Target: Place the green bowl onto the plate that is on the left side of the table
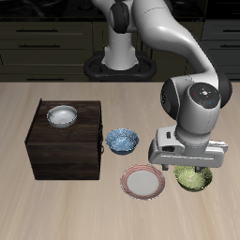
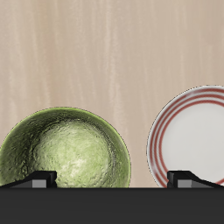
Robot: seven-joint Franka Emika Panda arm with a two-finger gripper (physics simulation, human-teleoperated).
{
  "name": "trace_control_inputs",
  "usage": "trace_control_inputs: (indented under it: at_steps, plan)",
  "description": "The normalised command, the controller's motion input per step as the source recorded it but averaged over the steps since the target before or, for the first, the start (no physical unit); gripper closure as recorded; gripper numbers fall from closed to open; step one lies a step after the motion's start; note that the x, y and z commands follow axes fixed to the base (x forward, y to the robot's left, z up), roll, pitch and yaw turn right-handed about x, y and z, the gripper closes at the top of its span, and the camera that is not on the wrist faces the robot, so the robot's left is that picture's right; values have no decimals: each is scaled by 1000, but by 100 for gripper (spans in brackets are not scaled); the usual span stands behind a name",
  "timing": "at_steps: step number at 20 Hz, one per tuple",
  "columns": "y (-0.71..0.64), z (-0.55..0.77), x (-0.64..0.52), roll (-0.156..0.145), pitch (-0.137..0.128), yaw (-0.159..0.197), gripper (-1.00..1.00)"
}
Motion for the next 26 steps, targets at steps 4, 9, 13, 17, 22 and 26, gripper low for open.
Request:
trace_control_inputs:
  at_steps: [4,9,13,17,22,26]
  plan:
    - [-65,-298,58,-10,45,6,-100]
    - [21,-238,-25,-3,31,-10,-100]
    - [113,-404,-83,52,56,5,-100]
    - [-33,-306,43,-10,43,6,100]
    - [-108,-31,39,-17,6,-7,100]
    - [-29,170,-39,9,-20,-14,100]
